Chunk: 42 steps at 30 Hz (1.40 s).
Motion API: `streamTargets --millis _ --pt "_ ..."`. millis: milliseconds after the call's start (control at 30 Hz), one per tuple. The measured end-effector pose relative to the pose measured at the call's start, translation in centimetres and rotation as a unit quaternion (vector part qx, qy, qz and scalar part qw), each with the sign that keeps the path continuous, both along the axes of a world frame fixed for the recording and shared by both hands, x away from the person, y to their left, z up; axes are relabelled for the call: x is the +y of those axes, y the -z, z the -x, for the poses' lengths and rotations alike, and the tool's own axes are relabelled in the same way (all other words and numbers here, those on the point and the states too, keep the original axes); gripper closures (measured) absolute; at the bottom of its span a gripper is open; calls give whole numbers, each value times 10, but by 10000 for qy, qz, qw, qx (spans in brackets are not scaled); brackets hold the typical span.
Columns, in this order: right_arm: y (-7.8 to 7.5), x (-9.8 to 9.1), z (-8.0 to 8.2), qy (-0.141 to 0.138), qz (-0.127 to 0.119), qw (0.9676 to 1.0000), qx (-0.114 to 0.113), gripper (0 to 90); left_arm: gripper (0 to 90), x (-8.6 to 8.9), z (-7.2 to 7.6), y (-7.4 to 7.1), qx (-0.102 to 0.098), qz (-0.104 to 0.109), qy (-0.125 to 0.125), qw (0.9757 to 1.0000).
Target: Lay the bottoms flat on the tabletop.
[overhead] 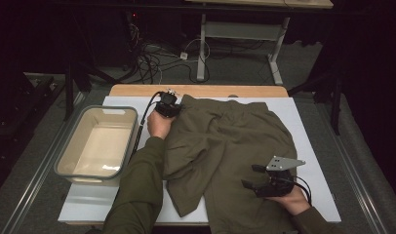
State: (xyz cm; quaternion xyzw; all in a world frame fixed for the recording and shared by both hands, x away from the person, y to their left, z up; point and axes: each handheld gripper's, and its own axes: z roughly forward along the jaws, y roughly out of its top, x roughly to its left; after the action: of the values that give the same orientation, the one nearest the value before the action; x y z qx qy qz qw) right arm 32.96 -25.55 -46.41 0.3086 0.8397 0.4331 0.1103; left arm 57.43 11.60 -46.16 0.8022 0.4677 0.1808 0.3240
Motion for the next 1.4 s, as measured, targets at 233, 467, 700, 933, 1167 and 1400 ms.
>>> streamTargets --millis 233,467,700,933,1167,1400 --pt "0 0 0 8 26 10000 3 278 491 -1 17 -14 144 146 291 9994" --pt "1 1 -1 26 56 10000 12 279 441 2 50 -34 272 403 645 9967" --pt "0 2 -1 54 58 10000 2 280 433 8 101 -52 143 603 982 9932" --pt "1 2 -1 64 72 10000 12 282 516 6 159 -62 -38 698 1561 9853" --pt "1 2 -1 64 92 9999 29 286 721 5 201 -66 -7 960 2056 9739" --pt "0 3 -1 44 75 10000 27 293 768 0 234 -47 268 918 2461 9645"
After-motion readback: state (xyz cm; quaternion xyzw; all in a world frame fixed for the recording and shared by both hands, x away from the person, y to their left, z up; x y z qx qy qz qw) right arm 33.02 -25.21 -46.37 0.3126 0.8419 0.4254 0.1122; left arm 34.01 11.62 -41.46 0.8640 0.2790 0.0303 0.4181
